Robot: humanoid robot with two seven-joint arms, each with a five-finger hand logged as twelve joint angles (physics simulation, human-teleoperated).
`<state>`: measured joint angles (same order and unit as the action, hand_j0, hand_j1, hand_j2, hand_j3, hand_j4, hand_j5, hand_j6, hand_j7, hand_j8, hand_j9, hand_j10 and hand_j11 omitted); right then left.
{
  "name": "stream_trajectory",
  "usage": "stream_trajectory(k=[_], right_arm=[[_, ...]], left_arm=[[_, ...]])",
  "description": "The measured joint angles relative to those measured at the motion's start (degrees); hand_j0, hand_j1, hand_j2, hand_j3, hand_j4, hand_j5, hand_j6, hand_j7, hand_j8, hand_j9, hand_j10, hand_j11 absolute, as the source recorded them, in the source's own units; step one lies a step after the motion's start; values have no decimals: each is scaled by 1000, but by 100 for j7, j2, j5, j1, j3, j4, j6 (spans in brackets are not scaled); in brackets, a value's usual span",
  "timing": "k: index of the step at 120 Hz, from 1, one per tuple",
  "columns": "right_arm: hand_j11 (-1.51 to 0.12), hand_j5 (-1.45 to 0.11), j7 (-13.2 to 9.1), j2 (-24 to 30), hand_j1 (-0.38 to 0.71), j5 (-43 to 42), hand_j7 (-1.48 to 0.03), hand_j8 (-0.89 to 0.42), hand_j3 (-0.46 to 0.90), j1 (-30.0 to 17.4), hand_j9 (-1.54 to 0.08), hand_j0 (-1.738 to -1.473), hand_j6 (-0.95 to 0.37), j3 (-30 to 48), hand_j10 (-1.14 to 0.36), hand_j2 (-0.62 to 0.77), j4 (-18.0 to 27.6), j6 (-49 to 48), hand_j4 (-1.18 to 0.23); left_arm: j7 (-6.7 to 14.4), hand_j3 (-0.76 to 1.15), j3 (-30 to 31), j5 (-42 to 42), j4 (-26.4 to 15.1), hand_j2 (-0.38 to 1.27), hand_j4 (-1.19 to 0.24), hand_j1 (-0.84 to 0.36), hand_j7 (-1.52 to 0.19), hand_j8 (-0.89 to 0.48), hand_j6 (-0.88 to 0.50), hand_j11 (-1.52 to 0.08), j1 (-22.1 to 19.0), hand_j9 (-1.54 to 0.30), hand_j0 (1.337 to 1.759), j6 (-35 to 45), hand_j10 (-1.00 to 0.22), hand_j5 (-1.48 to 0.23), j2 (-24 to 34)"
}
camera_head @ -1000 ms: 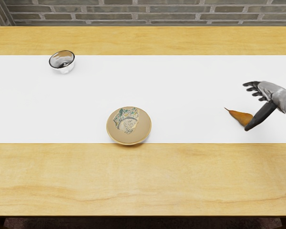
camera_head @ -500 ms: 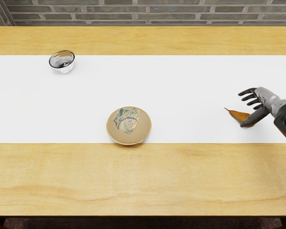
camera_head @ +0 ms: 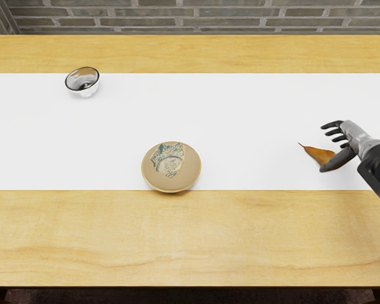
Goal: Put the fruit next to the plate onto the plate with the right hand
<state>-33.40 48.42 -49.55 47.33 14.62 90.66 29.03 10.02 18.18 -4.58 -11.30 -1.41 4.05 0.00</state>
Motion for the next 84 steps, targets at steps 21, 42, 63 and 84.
stream_trajectory(k=[21, 42, 63, 84], right_arm=[[-403, -403, 5, -188, 20, -11, -403, -313, 0, -45, -403, -1658, -314, -9, -313, -58, -191, 35, -313], [-468, -469, 21, -261, 80, -14, -468, -363, 0, -82, -468, -1658, -364, -6, -363, -68, -237, 91, -363], [-537, -537, 30, -277, 143, -14, -536, -416, 0, -109, -537, -1658, -416, -4, -415, -78, -248, 107, -415], [-575, -575, 22, -280, 179, -11, -575, -445, 0, -134, -575, -1658, -445, -4, -444, -84, -250, 137, -444]], left_arm=[[0, 0, 0, 0, 0, 0, 0, 349, 0, 0, 0, 0, 0, 0, 1658, 0, 0, 0, 0], [0, 0, -1, 0, -3, 0, 0, 349, 0, 0, 0, 0, 0, 0, 1658, 0, 0, 0, 0], [0, 0, 0, 0, -3, 0, 0, 349, 0, 0, 0, 0, 0, 0, 1658, -1, 0, 0, 0], [1, 0, 0, 0, -2, 0, 0, 349, 0, 0, 0, 0, 0, 0, 1658, 0, 0, 0, 0]])
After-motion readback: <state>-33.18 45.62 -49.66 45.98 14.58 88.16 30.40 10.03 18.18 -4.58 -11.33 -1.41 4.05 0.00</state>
